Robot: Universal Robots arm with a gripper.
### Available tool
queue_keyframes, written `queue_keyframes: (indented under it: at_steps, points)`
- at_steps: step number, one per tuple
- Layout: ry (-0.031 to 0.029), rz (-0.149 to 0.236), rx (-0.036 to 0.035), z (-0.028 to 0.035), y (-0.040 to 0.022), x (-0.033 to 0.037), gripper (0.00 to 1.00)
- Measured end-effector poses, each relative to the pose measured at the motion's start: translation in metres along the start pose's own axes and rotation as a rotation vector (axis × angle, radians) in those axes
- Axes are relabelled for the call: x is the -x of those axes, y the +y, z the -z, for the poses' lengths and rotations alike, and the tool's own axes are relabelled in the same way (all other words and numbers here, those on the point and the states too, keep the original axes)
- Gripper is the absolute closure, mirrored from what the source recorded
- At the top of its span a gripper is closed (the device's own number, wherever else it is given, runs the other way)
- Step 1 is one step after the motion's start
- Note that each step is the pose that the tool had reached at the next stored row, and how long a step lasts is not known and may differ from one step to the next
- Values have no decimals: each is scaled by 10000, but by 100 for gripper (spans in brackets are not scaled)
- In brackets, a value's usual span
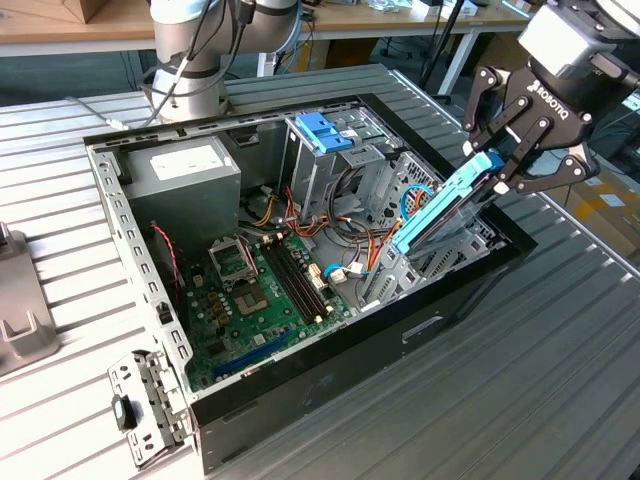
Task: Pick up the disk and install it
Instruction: 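Insert the disk into the insertion slot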
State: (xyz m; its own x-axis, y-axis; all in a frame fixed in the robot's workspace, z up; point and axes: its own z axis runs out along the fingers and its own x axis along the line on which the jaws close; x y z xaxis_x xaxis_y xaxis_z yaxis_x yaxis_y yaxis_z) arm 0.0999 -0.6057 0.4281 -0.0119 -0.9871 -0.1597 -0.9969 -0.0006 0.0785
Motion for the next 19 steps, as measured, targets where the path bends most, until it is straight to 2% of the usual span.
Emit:
queue_keyframes:
  at_steps: [11, 19]
  points:
    - [0, -1, 0, -68, -5, -11, 63]
    - [1, 0, 0, -69, -6, -12, 63]
